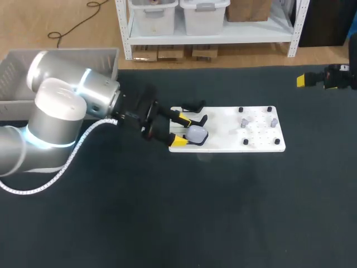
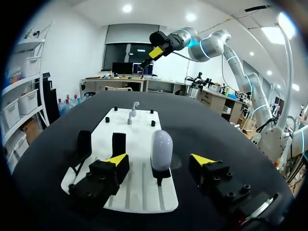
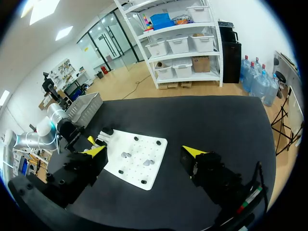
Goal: Pick up each earbud case from the left stands, insert the matching earbuds, close the lid, and place the case in the box.
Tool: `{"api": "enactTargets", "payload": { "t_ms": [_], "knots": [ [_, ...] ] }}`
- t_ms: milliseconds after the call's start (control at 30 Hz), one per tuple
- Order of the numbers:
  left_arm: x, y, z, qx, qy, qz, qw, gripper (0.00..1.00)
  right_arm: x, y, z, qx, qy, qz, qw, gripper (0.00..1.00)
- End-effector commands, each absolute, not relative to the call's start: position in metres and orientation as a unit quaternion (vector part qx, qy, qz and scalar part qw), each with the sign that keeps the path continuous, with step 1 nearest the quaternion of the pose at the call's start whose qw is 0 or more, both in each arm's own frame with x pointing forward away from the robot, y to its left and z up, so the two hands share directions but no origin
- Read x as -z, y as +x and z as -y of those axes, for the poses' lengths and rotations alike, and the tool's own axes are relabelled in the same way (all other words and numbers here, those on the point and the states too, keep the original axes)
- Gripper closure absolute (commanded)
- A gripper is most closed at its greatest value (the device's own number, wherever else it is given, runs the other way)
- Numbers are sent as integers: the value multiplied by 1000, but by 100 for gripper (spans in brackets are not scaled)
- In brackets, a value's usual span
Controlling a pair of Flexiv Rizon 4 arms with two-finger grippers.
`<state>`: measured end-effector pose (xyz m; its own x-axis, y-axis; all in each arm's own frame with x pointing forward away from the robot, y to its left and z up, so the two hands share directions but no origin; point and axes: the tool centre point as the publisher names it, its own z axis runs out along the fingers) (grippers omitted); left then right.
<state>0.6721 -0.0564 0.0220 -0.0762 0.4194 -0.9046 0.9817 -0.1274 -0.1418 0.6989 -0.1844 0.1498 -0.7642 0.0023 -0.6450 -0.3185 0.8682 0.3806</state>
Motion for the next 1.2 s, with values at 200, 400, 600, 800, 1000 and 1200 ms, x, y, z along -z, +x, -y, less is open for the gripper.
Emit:
{"api": "enactTargets", "payload": {
  "t_ms": [200,400,600,800,1000,1200],
  "knots": [
    [-19,670,64,445,604,-577,323,18,-150,699,185,-242,-88,-908,332,0],
    [-17,668,65,442,605,-577,325,19,-150,699,185,-242,-88,-908,332,0],
    [-15,666,65,441,604,-579,326,20,-150,699,185,-242,-88,-908,332,0],
    [-14,666,67,435,604,-579,332,25,-150,699,185,-242,-88,-908,332,0],
    [-12,667,69,427,605,-581,339,31,-150,699,185,-242,-88,-908,332,0],
    [-11,672,71,420,600,-586,347,47,-150,699,185,-242,-88,-908,332,0]
  ]
}}
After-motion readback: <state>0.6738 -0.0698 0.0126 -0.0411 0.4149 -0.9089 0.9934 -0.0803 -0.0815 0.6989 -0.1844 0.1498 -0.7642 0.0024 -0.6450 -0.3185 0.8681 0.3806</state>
